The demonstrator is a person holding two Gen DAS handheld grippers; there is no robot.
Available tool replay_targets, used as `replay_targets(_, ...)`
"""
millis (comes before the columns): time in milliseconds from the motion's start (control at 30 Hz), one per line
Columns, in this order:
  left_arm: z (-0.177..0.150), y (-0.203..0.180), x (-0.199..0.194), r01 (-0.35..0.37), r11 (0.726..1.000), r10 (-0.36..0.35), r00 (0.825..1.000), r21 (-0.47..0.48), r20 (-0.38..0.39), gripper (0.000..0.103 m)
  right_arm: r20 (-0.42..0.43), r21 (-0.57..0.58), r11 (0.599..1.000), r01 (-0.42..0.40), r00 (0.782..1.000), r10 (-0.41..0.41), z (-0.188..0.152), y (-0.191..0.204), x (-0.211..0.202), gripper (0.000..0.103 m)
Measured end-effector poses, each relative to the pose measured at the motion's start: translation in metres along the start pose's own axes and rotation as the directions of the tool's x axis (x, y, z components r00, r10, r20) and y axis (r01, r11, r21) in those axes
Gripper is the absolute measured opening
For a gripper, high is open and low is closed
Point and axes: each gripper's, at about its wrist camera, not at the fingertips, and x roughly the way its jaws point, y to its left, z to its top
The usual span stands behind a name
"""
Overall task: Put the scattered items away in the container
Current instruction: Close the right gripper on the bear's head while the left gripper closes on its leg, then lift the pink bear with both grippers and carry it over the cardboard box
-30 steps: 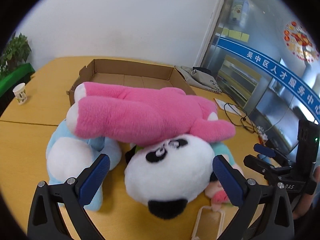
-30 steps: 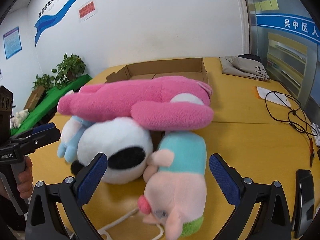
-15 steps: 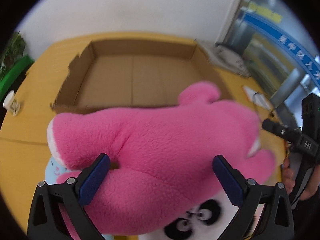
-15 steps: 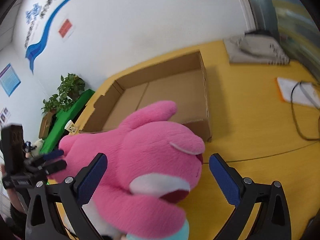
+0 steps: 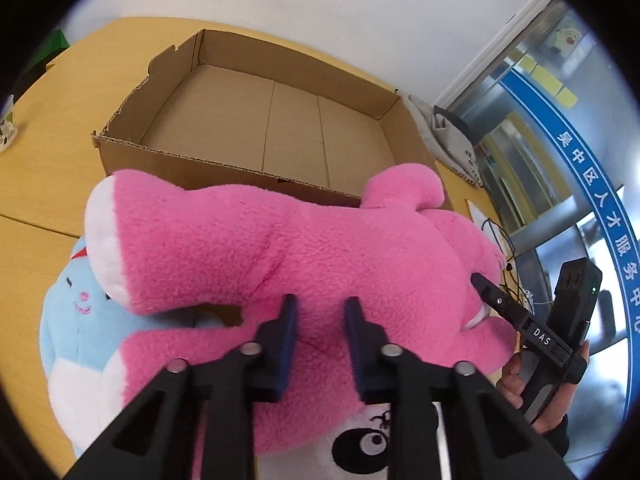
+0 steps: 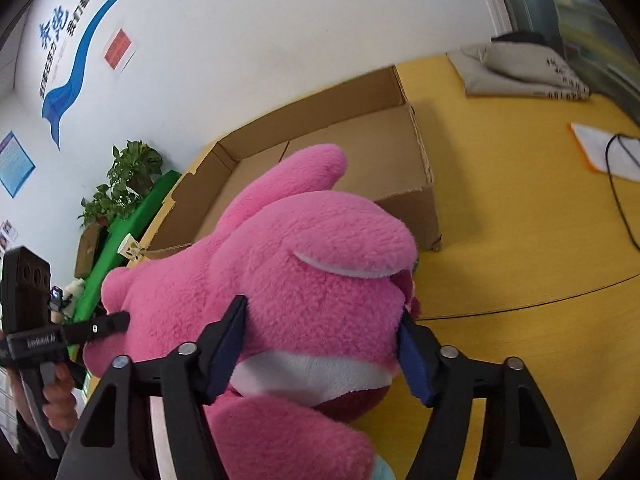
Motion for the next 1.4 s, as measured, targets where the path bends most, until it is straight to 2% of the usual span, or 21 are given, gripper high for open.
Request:
replay_targets(67, -0.004, -0.001, -0.003, 0.009, 1.0, -0.01, 1.0, 0.021, 0.004, 0.008, 0.019, -0.016, 1.0, 0.019, 1.0, -0.018, 0.0, 0.007, -0.007, 0.065)
replay_targets(200, -0.007, 0.006, -0.013, 0.028, 0.999, -0.029, 0.999, 0.04, 0.018, 0.008, 0.066, -0.082, 0.993, 0.087, 0.994, -0.082, -0.006, 0.031, -0.025, 0.061)
replay_targets(267, -0.008, 0.017, -0.02, 0.052, 0.998, -0.053, 0.998, 0.028, 0.027, 0.012, 0.072, -0.075, 0.993, 0.091, 0.994, -0.085, -0.009, 0.032, -0.031, 0.061)
replay_targets(333, -0.009, 0.023, -0.023, 0.043, 0.999, -0.043, 0.999, 0.013, 0.031, 0.022, 0.06, -0.032, 0.996, 0.081, 0.995, -0.079, -0.012, 0.027, -0.034, 0.061)
replay_targets(400, -0.011, 0.024, -0.028, 0.048, 0.998, -0.049, 0.998, 0.033, 0.029, 0.024, 0.039, 0.014, 0.997, 0.074, 0.996, -0.074, -0.012, 0.02, -0.036, 0.064)
replay_targets(467, -0.011, 0.02, -0.033, 0.026, 0.997, -0.029, 0.999, 0.073, 0.037, 0.033, 0.023, 0.035, 0.998, 0.06, 0.998, -0.061, -0.014, 0.017, -0.039, 0.067)
replay_targets(533, -0.012, 0.017, -0.04, -0.009, 0.993, 0.002, 0.998, 0.114, 0.058, 0.05, 0.016, 0.043, 0.997, 0.056, 0.998, -0.057, -0.015, 0.015, -0.041, 0.072)
replay_targets(600, -0.011, 0.017, -0.051, -0.027, 0.991, 0.015, 0.996, 0.129, 0.089, 0.051, 0.007, 0.033, 0.997, 0.067, 0.998, -0.067, -0.015, 0.012, -0.041, 0.075)
replay_targets(633, -0.01, 0.02, -0.057, -0.032, 0.991, 0.018, 0.994, 0.132, 0.106, 0.057, 0.0, 0.035, 0.997, 0.066, 0.998, -0.066, -0.013, 0.009, -0.04, 0.075)
replay_targets(667, -0.011, 0.024, -0.063, -0.043, 0.99, 0.027, 0.992, 0.134, 0.121, 0.065, -0.006, 0.038, 0.998, 0.054, 0.999, -0.054, -0.012, 0.007, -0.039, 0.077)
replay_targets(700, -0.012, 0.029, -0.068, -0.059, 0.99, 0.042, 0.991, 0.131, 0.13, 0.084, -0.01, 0.041, 0.999, 0.036, 0.999, -0.036, -0.011, 0.004, -0.039, 0.083)
replay_targets(733, -0.013, 0.035, -0.067, -0.068, 0.99, 0.052, 0.99, 0.126, 0.128, 0.086, -0.009, 0.046, 0.999, 0.02, 1.0, -0.02, -0.009, 0.002, -0.039, 0.087)
replay_targets(800, -0.016, 0.048, -0.06, -0.07, 0.993, 0.061, 0.994, 0.098, 0.089, 0.086, -0.018, 0.054, 0.998, -0.02, 1.0, 0.021, -0.005, -0.003, -0.035, 0.096)
replay_targets(900, -0.022, 0.066, -0.043, -0.054, 0.998, 0.054, 0.999, 0.022, 0.01, 0.086, -0.042, 0.082, 0.994, -0.073, 0.996, 0.077, 0.006, -0.014, -0.018, 0.098)
replay_targets(967, -0.024, 0.07, -0.04, -0.012, 1.0, 0.012, 1.0, 0.003, 0.004, 0.085, -0.059, 0.093, 0.994, -0.06, 0.996, 0.065, 0.011, -0.02, -0.007, 0.098)
replay_targets(1000, -0.024, 0.068, -0.038, 0.009, 1.0, -0.009, 1.0, 0.003, 0.005, 0.08, -0.068, 0.091, 0.995, -0.052, 0.996, 0.058, 0.014, -0.023, -0.001, 0.098)
replay_targets(1033, -0.024, 0.067, -0.037, 0.018, 1.0, -0.018, 1.0, 0.006, 0.003, 0.077, -0.091, 0.09, 0.995, -0.054, 0.994, 0.062, 0.016, -0.025, 0.008, 0.096)
replay_targets(1067, -0.023, 0.066, -0.036, 0.01, 1.0, -0.01, 1.0, 0.007, 0.002, 0.072, -0.114, 0.087, 0.994, -0.063, 0.991, 0.073, 0.016, -0.026, 0.015, 0.089)
replay_targets(1100, -0.023, 0.065, -0.035, 0.01, 1.0, -0.01, 1.0, 0.006, -0.003, 0.059, -0.119, 0.079, 0.995, -0.056, 0.991, 0.065, 0.015, -0.025, 0.019, 0.084)
replay_targets(1200, -0.023, 0.066, -0.04, 0.066, 0.998, -0.066, 0.998, -0.012, 0.015, 0.045, -0.096, 0.051, 0.998, -0.041, 0.994, 0.045, 0.009, -0.021, 0.015, 0.07)
replay_targets(1400, -0.024, 0.054, -0.061, 0.108, 0.994, -0.11, 0.992, 0.022, 0.066, 0.036, -0.03, 0.036, 0.999, 0.006, 1.0, -0.005, -0.002, -0.009, -0.01, 0.056)
